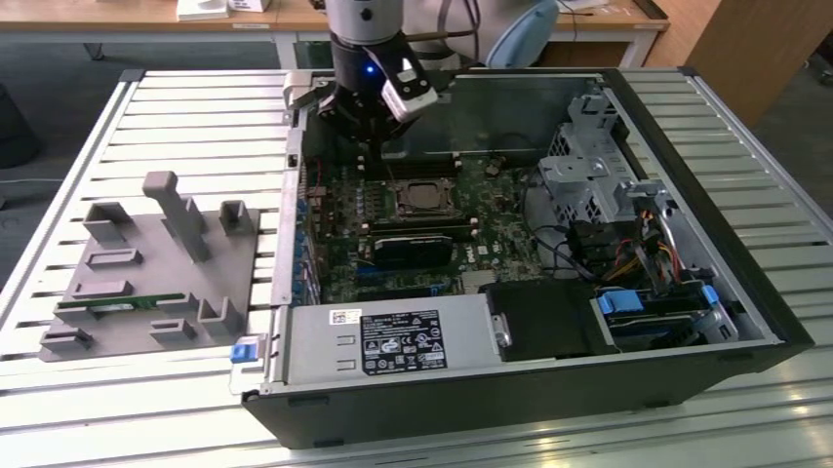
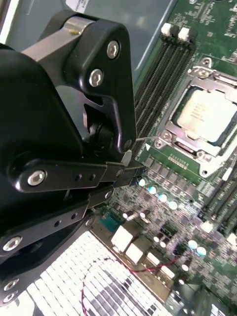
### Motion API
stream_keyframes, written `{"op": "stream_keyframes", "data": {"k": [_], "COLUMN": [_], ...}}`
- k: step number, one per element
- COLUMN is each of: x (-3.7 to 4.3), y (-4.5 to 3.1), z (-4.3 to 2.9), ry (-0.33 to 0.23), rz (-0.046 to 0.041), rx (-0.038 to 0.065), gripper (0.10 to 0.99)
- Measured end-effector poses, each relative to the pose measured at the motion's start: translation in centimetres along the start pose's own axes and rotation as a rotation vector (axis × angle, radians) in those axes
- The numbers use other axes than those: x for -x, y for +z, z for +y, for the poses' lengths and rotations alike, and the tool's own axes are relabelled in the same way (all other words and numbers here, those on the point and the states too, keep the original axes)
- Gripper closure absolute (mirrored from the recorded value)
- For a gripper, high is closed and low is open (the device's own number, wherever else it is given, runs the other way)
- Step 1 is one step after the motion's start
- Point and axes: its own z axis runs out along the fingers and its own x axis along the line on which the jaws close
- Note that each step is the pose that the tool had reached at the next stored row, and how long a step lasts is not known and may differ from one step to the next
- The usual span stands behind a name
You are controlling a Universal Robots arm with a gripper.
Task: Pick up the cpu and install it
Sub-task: 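Install the first cpu locking lever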
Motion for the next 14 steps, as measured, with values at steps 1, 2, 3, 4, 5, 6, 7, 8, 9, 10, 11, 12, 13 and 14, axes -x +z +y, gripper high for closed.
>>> {"op": "stream_keyframes", "data": {"k": [1, 2, 3, 4, 5, 6, 7, 8, 9, 10, 11, 12, 13, 14], "x": [0.00, 0.00, 0.00, 0.00, 0.00, 0.00, 0.00, 0.00, 0.00, 0.02, 0.05, 0.16, 0.32, 0.53], "y": [0.04, 0.08, 0.12, 0.15, 0.17, 0.20, 0.22, 0.25, 0.27, 0.29, 0.29, 0.30, 0.30, 0.31], "z": [0.20, 0.40, 0.56, 0.65, 0.73, 0.82, 0.91, 1.01, 1.12, 1.19, 1.24, 1.31, 1.36, 1.41], "ry": [0.000, 0.000, 0.000, 0.000, 0.000, 0.000, 0.000, 0.000, 0.000, 0.000, 0.000, 0.000, 0.000, 0.000], "rz": [0.0000, 0.0000, 0.0000, 0.0001, 0.0000, 0.0000, 0.0000, 0.0000, 0.0000, -0.0001, -0.0001, 0.0002, 0.0010, 0.0019], "rx": [0.000, 0.000, 0.000, 0.000, 0.000, 0.000, 0.001, 0.001, 0.001, 0.001, 0.001, 0.001, 0.001, 0.001], "gripper": [0.980, 0.980, 0.980, 0.980, 0.980, 0.980, 0.980, 0.980, 0.980, 0.980, 0.980, 0.980, 0.980, 0.980]}}
